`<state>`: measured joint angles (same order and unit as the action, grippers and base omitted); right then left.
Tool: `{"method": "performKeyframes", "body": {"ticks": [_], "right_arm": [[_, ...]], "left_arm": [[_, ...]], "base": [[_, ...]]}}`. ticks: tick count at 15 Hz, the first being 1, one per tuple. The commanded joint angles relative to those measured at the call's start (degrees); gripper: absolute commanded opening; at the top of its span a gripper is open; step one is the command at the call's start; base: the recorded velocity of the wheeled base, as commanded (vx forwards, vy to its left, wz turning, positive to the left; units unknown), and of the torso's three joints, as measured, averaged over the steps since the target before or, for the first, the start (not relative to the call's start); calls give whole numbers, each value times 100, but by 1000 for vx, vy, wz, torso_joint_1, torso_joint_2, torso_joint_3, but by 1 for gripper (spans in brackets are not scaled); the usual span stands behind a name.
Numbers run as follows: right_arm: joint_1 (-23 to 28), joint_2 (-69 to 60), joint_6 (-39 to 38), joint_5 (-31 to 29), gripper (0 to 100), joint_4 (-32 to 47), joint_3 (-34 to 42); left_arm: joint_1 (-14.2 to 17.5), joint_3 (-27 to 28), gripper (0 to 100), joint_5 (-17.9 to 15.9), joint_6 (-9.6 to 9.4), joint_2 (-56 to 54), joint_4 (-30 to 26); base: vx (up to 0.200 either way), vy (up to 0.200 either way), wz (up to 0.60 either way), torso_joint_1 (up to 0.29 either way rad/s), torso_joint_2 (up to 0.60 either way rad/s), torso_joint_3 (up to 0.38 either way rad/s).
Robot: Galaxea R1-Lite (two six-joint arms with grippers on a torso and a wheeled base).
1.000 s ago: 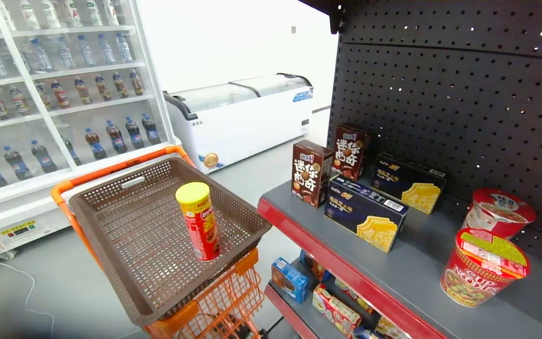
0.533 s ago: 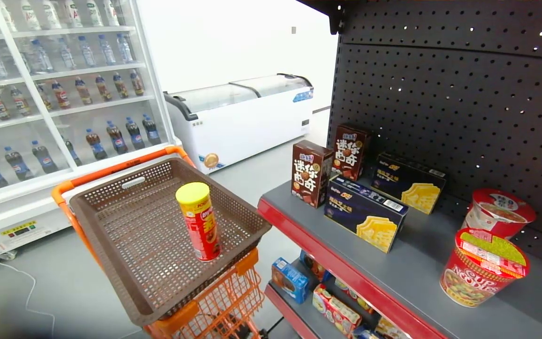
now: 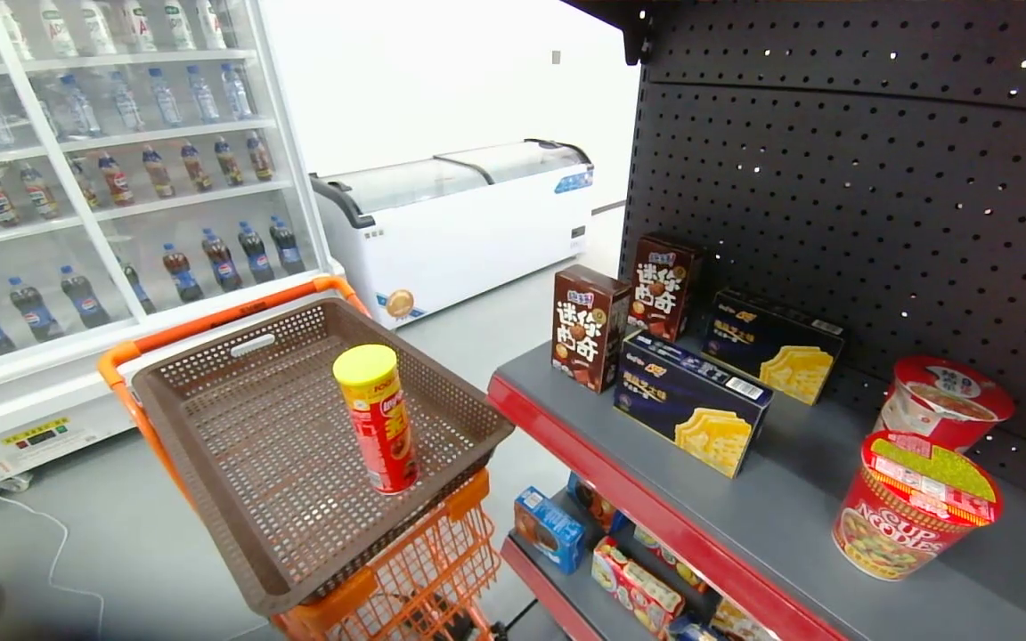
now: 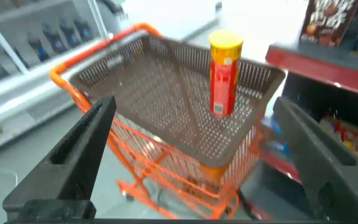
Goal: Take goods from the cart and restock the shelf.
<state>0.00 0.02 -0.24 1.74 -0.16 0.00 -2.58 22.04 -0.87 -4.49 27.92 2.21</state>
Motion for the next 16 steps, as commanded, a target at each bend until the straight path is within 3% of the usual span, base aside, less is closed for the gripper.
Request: {"method": "performKeyframes", "body": {"ticks": [1,2,4,6,9,13,16], "right_arm": [[9,-2,-2,1,100,-2,0],[0,-2,-2,1,100,-2,0],[0,-2,-2,1,100,-2,0],[0,-2,-2,-7,100,-2,0],[0,-2,-2,1,100,-2,0],[0,-2,-2,1,100,-2,0],[0,-2,-2,1,100,-2,0]], "left_arm": [[-137,705,100,7,-70,2236,-71],[-137,705,100,-19,-79,2385,-45],[-111,767,100,-713,-140,3150,78],[-172,670,100,-1003,-149,3809,843],[-163,573,100,-977,-211,4828,2152],[-199,336,100,-977,-413,5751,2926],[-260,143,100,-1030,-369,6894,4446]], "base": [[0,0,0,0,0,0],[0,0,0,0,0,0],[0,0,0,0,0,0],[0,0,0,0,0,0],[0,0,0,0,0,0],[0,0,0,0,0,0],[0,0,0,0,0,0]]}}
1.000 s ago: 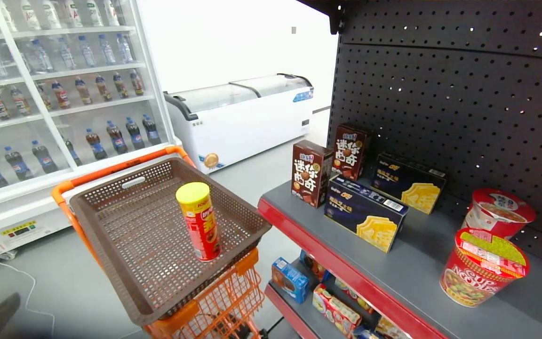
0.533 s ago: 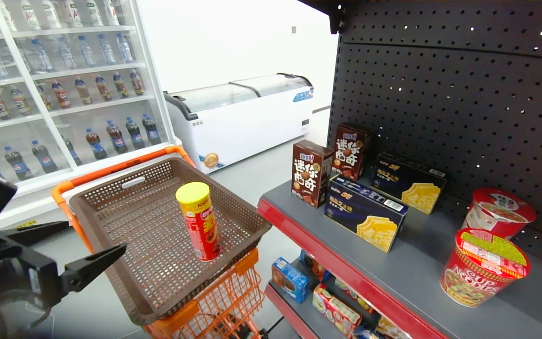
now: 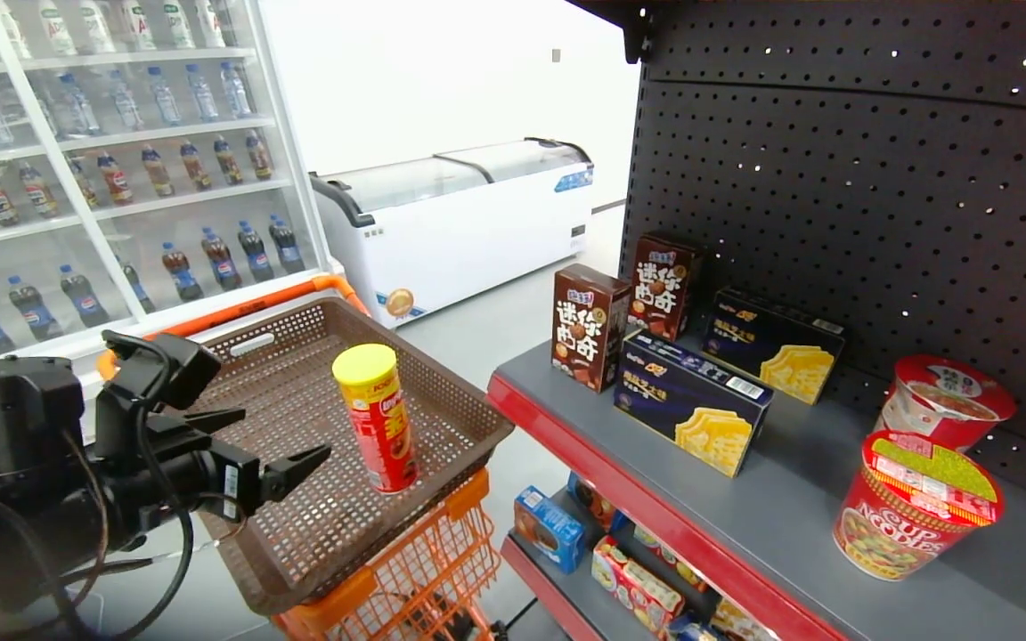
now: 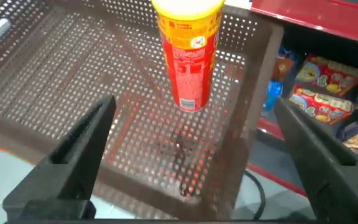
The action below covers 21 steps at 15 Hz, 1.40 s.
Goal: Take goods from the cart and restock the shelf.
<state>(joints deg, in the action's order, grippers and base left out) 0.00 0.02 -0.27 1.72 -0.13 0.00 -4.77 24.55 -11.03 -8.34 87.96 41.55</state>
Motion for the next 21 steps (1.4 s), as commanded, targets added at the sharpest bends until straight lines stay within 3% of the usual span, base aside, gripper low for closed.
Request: {"method": "performKeyframes", "body": {"ticks": [1,5,11,16,21], "right_arm": [[0,-2,0,4,100,-4,0],[0,-2,0,4,100,-4,0],[0,-2,0,4,100,-4,0],[9,-2,0,-5,100,-4,0],[0,-2,0,4,100,-4,0]], "left_arm": [[-42,-73,100,-13,-1,1171,873],[-24,85,100,31,-19,2094,2059],[-95,946,100,22,-19,2745,2042],[-341,1421,100,31,-36,3246,2077],[-385,1649,100,277,-168,3597,2024]], "base": [[0,0,0,0,0,0],[0,0,0,0,0,0],[0,0,0,0,0,0],[0,0,0,0,0,0],[0,0,0,0,0,0]]}}
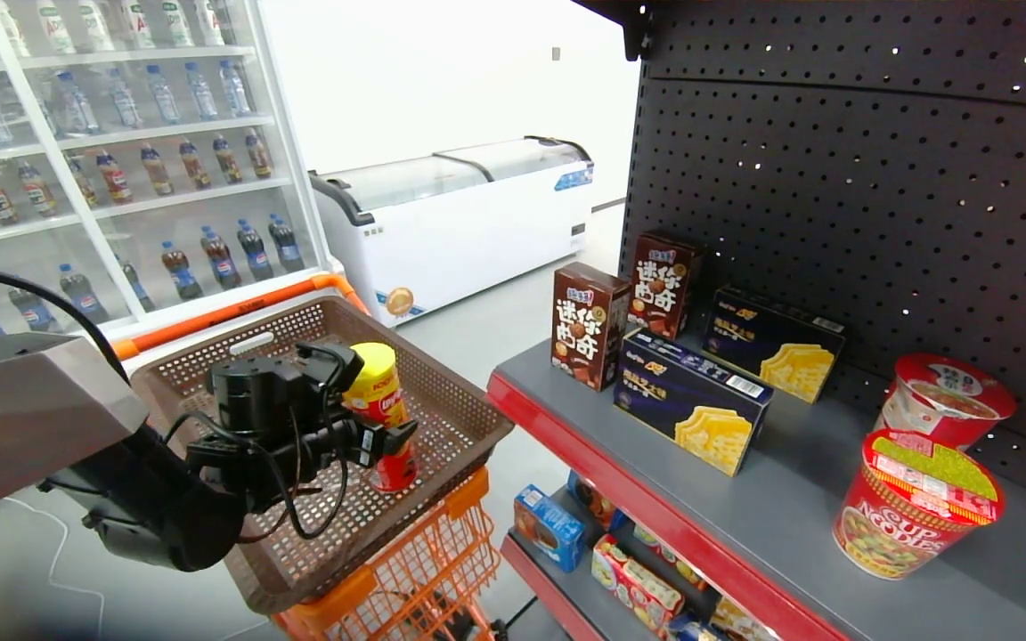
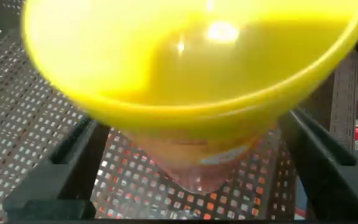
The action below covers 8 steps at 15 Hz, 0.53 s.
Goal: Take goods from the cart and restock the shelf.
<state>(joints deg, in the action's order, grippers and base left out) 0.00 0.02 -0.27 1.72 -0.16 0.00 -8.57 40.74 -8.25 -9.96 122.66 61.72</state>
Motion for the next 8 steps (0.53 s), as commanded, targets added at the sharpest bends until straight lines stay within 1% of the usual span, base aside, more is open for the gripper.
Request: {"method": "performKeyframes", "body": {"ticks": [1,2,4,8], "right_arm": [[9,-2,0,4,100,-2,0],[0,-2,0,4,100,-2,0],[0,-2,0,4,100,-2,0],[9,-2,0,4,100,-2,0]], "left_arm": [[-4,92,100,-1,-6,188,-11],[-13,153,0,-1,3,241,7],[-13,347,0,25,47,267,-11],[40,356,0,61,38,223,-11]], "base": [[0,0,0,0,0,0],[0,0,0,0,0,0],[0,0,0,0,0,0],[0,0,0,0,0,0]]}}
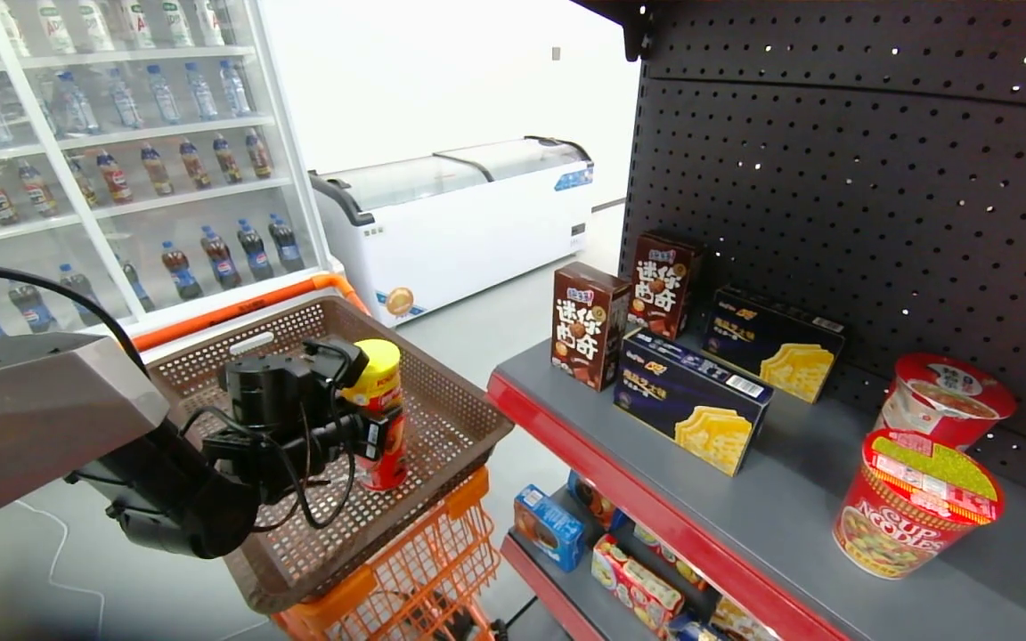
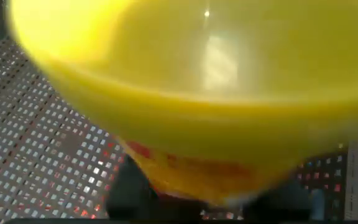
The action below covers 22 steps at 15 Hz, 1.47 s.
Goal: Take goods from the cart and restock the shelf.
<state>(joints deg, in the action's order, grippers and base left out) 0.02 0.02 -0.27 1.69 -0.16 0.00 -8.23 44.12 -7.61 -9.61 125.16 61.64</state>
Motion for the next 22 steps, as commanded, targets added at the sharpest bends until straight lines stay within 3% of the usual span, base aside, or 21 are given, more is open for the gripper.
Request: {"method": "performKeyframes", "body": {"ticks": [1,4,6,10,14,17,19,21,22], "right_arm": [[6,-2,0,6,100,-2,0],[-2,-2,0,6,100,7,0],[-2,-2,0,6,100,-2,0],[-2,-2,0,6,100,-2,0],[6,-2,0,6,100,-2,0],[-2,-2,0,6,100,-2,0],[6,-2,0,6,100,-2,0],[-2,-2,0,6,100,-2,0],[-2,-2,0,6,100,-2,0]], "left_arm": [[-21,88,0,93,-15,-150,6],[-188,308,0,1007,-33,-581,-125],[-205,282,0,1086,-33,-1099,-407],[-47,264,0,840,-41,-2163,-1839],[-30,-167,0,787,47,-3068,-2173],[58,44,0,787,381,-3384,-2630],[41,88,0,515,741,-3701,-2956],[58,238,0,277,873,-4087,-4107],[67,220,0,181,899,-4219,-4335]], "base": [[0,0,0,0,0,0],[0,0,0,0,0,0],[0,0,0,0,0,0],[0,0,0,0,0,0],[0,0,0,0,0,0],[0,0,0,0,0,0],[0,0,0,0,0,0],[0,0,0,0,0,0],[0,0,0,0,0,0]]}}
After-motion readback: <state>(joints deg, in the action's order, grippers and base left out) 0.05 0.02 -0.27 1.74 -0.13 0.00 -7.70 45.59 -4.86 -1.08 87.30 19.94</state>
